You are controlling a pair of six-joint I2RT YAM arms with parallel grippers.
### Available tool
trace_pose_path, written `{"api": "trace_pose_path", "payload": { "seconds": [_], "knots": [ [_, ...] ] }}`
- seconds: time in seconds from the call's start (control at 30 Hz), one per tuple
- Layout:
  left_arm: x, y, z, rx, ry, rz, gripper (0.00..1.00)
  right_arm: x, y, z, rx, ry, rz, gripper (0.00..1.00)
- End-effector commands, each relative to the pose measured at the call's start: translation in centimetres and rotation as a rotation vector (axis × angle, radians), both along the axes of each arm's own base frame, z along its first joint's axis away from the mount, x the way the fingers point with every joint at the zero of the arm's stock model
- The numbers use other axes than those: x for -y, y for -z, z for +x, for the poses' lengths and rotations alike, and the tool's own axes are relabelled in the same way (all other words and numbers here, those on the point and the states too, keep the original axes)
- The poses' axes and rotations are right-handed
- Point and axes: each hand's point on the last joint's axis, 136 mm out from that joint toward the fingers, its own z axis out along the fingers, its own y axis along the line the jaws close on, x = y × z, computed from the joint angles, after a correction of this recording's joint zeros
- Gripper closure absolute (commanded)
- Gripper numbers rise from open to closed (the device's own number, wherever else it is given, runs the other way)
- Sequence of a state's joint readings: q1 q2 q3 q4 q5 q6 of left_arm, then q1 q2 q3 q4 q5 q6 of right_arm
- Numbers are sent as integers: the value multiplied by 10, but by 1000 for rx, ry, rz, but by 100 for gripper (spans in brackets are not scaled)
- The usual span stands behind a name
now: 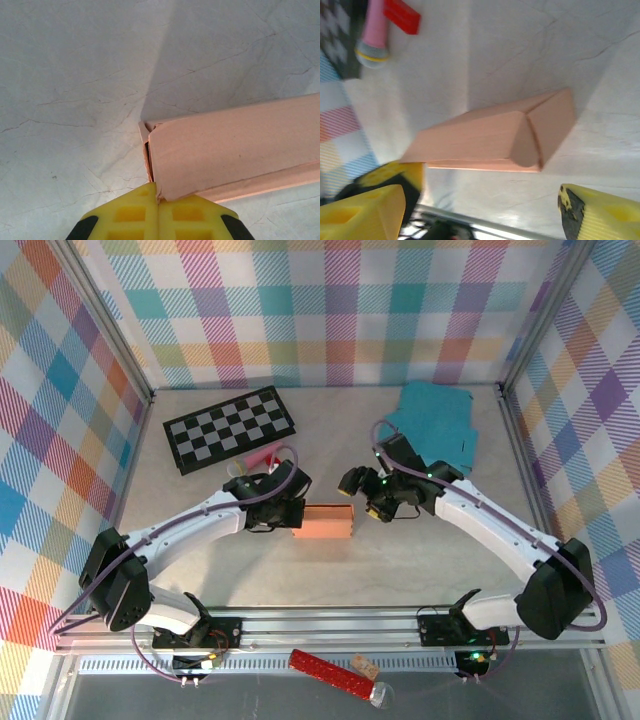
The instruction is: Fold the paper box
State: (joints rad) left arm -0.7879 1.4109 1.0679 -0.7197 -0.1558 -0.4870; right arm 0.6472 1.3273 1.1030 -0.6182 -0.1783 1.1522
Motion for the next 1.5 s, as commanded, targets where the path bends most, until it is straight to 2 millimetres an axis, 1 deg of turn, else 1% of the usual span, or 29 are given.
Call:
{"api": "trace_pose_path", "payload": {
  "seconds": [0.0,0.1,0.17,0.37,0.5,0.57,0.7,0.8,0.83,0.9,1.0,1.07,1.2,1.3,1.4,1.47],
  "knots": [
    [-3,-4,-4,25,-35,-11,100,-9,1,-3,-211,204,210,19],
    [-3,-3,-6,25,-46,-17,100,-13,10,-5,-333,329,312,18],
    [-3,-3,-7,28,-47,-20,100,-15,14,-8,-402,373,338,18],
    [0,-2,-8,31,-44,-16,100,-15,27,-11,-448,411,341,19],
    [0,-2,-8,35,-43,-14,100,-15,44,-18,-491,409,317,23],
    [1,-2,-9,32,-42,-10,100,-15,52,-22,-511,403,309,27],
    [0,-2,-10,33,-44,-8,100,-12,60,-27,-524,398,281,34],
    [0,-3,-10,33,-46,-9,100,-9,66,-30,-536,397,265,42],
    [0,-4,-11,35,-47,-14,98,-9,69,-31,-537,397,258,43],
    [0,-5,-12,36,-49,-13,89,-8,73,-31,-537,393,250,47],
    [-2,-9,-15,33,-60,-26,84,-8,77,-32,-539,381,235,50],
    [-2,-12,-17,31,-72,-44,80,-8,78,-33,-539,369,229,50],
    [0,-16,-19,28,-82,-77,78,-7,80,-34,-534,356,216,51],
    [0,-18,-22,20,-97,-101,73,-6,81,-35,-531,349,204,51],
    [-2,-28,-26,22,-122,-145,69,-6,81,-36,-527,340,197,51],
    [-4,-38,-29,21,-154,-179,63,-6,80,-36,-523,333,195,52]
  ]
}}
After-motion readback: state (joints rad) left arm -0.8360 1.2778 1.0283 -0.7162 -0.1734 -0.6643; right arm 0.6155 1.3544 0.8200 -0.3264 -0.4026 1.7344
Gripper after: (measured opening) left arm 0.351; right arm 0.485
